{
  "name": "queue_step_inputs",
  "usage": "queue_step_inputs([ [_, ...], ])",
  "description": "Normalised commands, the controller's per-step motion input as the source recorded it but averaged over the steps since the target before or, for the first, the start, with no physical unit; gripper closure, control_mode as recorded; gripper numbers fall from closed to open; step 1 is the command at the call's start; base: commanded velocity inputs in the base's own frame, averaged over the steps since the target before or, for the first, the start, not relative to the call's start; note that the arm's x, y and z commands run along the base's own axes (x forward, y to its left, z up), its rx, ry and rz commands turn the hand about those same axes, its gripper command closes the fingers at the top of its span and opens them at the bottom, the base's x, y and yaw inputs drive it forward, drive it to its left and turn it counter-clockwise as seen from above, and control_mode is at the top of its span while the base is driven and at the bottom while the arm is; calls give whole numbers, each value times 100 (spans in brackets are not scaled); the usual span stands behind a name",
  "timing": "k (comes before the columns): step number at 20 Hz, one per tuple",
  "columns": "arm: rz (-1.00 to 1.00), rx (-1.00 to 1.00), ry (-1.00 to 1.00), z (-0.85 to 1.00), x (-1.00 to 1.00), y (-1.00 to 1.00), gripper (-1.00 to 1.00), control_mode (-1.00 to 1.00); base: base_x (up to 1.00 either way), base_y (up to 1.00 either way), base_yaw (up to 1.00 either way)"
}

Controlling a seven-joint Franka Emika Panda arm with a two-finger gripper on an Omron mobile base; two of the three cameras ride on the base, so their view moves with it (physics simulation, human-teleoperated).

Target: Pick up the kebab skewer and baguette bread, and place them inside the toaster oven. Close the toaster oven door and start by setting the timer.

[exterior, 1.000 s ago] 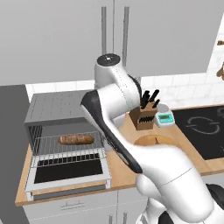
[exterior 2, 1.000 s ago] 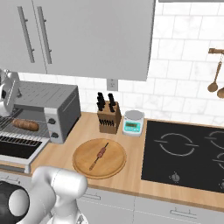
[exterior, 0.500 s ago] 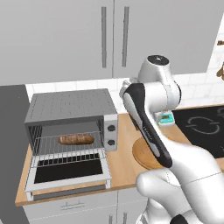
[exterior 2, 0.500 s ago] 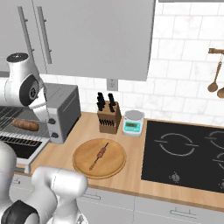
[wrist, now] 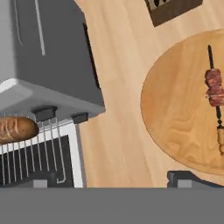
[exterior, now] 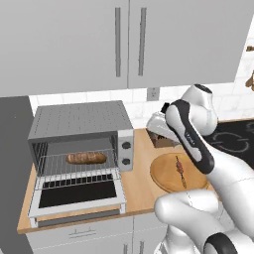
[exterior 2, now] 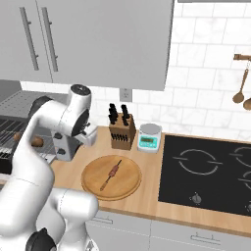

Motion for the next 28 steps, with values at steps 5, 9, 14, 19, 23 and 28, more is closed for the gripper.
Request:
queue_step_inputs([
  [5,29,-14,1,-67,5,-46,-100,-100,0,0,0],
  [9,5,-24,11,-63,0,-24,-100,-100,0,0,0],
  [14,3,-26,12,-69,1,-18,-100,-100,0,0,0],
  [19,4,-2,6,-13,23,-44,-100,-100,0,0,0],
  [23,0,0,0,-10,16,-59,-100,-100,0,0,0],
  [28,0,0,0,-27,7,-30,-100,-100,0,0,0],
])
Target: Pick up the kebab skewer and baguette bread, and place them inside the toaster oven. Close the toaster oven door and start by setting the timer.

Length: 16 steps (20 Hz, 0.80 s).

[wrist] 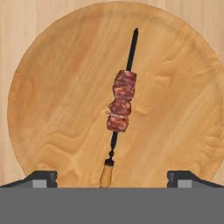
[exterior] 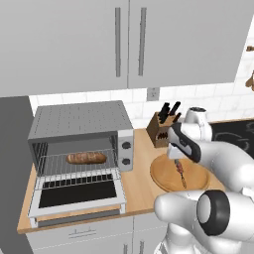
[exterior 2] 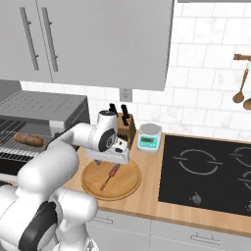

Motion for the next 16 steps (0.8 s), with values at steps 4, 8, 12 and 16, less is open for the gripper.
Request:
queue_step_inputs([
  [4,-8,0,0,-26,21,0,-100,-100,0,0,0],
  [8,-4,0,0,-37,21,0,-100,-100,0,0,0],
  [12,-1,0,0,-42,18,0,-100,-100,0,0,0],
  [16,0,0,0,-38,9,-3,-100,-100,0,0,0],
])
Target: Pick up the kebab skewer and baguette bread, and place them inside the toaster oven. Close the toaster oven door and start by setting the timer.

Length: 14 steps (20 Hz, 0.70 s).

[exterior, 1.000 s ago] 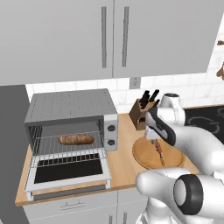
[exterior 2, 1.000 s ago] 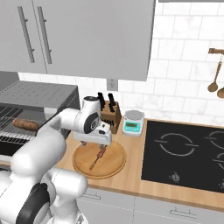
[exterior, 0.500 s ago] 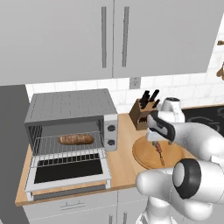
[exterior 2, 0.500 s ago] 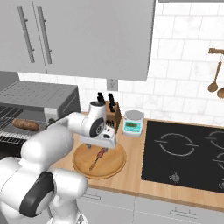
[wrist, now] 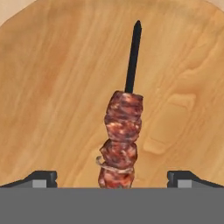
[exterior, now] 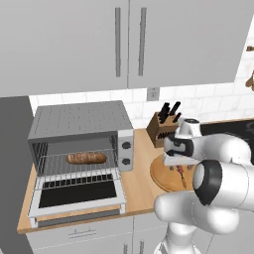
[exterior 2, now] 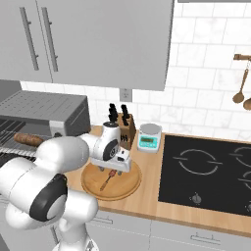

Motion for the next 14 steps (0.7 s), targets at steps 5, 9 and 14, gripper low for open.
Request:
queue_step_inputs([
  [5,0,0,0,-28,4,-2,-100,-100,0,0,0],
  [9,0,0,2,-12,0,0,-100,-100,0,0,0],
  [14,0,0,0,-3,0,0,100,-100,0,0,0],
])
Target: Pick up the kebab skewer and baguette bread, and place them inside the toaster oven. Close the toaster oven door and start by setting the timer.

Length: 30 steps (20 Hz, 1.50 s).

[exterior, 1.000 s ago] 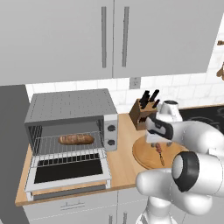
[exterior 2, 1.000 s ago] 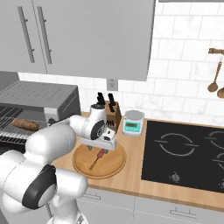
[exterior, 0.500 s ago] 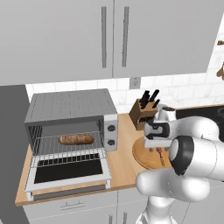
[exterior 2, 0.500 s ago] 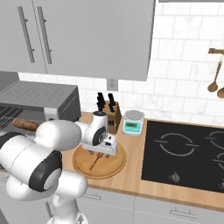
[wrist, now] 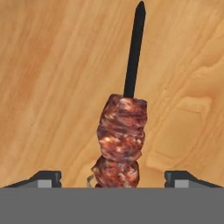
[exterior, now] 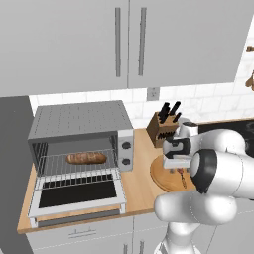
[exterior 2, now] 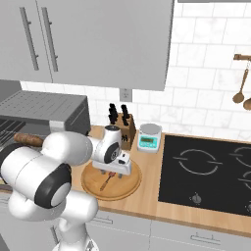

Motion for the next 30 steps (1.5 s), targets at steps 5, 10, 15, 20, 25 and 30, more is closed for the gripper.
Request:
queue_step_inputs([
  [5,0,0,0,0,0,0,100,-100,0,0,0],
  [10,0,0,0,0,-9,0,100,-100,0,0,0],
  [15,-11,0,0,60,-21,0,100,-100,0,0,0],
  [20,-14,6,0,100,-17,0,100,-100,0,0,0],
  [25,-18,6,0,89,-36,0,100,-100,0,0,0],
  [30,-36,1,0,55,-65,51,100,-100,0,0,0],
])
